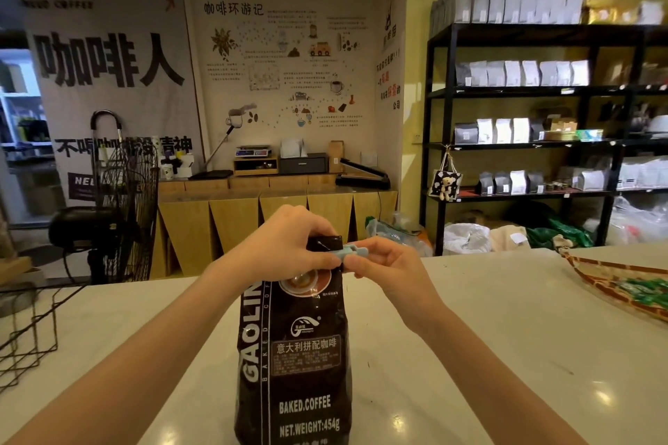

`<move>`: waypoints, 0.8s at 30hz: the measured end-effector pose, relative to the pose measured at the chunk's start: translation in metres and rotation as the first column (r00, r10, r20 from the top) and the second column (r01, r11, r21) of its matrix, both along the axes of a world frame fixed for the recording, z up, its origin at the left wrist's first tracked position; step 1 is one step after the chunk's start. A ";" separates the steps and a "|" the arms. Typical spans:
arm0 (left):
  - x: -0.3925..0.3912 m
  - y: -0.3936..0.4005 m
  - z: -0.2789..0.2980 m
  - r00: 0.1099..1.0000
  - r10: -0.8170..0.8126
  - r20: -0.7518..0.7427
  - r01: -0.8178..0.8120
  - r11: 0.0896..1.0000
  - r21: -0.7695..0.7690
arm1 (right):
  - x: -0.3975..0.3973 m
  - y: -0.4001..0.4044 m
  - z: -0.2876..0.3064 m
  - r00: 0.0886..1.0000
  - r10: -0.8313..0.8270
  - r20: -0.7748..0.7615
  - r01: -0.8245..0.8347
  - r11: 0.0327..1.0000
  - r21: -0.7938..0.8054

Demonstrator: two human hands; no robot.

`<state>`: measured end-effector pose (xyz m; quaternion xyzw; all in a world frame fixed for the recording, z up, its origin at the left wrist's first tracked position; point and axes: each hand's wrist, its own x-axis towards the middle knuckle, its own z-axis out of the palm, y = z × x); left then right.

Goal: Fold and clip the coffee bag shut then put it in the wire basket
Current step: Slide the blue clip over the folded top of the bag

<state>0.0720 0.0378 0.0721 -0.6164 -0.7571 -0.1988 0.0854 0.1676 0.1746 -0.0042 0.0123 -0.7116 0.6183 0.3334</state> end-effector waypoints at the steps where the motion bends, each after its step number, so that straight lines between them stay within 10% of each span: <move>1: 0.000 0.000 -0.001 1.000 0.000 0.005 0.000 1.000 0.008 | 0.000 -0.001 0.000 1.000 -0.002 -0.003 0.001 1.000 -0.018; 24: 0.001 -0.012 -0.012 0.980 0.163 -0.115 -0.159 0.986 0.040 | -0.006 -0.007 -0.008 1.000 -0.011 0.016 0.013 0.990 -0.138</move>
